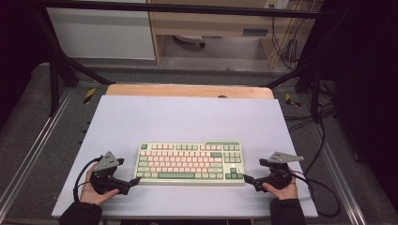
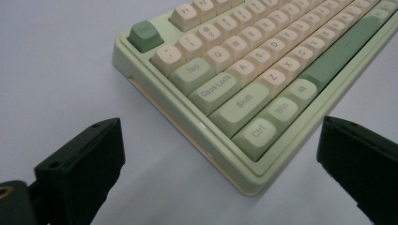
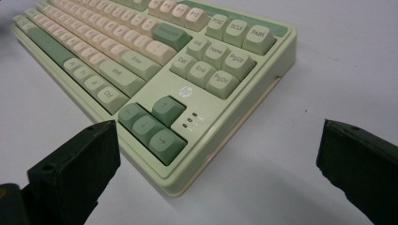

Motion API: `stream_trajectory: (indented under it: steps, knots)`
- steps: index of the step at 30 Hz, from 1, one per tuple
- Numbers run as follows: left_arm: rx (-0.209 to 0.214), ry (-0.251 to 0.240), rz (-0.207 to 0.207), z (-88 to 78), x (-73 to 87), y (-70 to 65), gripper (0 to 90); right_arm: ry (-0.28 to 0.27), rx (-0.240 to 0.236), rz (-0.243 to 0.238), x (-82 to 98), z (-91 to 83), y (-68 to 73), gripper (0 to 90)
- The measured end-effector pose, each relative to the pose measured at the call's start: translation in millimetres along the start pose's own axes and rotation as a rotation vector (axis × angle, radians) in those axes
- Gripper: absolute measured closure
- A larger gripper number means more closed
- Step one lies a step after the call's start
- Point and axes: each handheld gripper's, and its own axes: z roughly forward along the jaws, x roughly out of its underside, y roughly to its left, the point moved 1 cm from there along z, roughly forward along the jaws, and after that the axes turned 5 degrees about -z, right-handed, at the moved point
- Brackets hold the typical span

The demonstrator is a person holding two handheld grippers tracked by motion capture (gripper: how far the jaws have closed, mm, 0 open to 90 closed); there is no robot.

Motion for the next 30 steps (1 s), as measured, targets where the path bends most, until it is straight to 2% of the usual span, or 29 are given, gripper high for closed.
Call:
stream_trajectory:
  steps: [5,13,30]
  knots:
    - [-0.005,0.001,-0.007,-0.4,-1.6,-0.8,1.2,0.002,-0.001,0.0,0.0,0.0,0.2,0.4]
    - [-0.01,0.007,0.007,0.0,-4.9,-4.0,2.5,0.008,-0.003,-0.002,-0.1,1.4,0.3,0.4]
    - [-0.004,0.014,0.002,1.7,-2.2,-2.3,3.0,0.008,-0.01,-0.008,0.2,2.1,0.8,0.4]
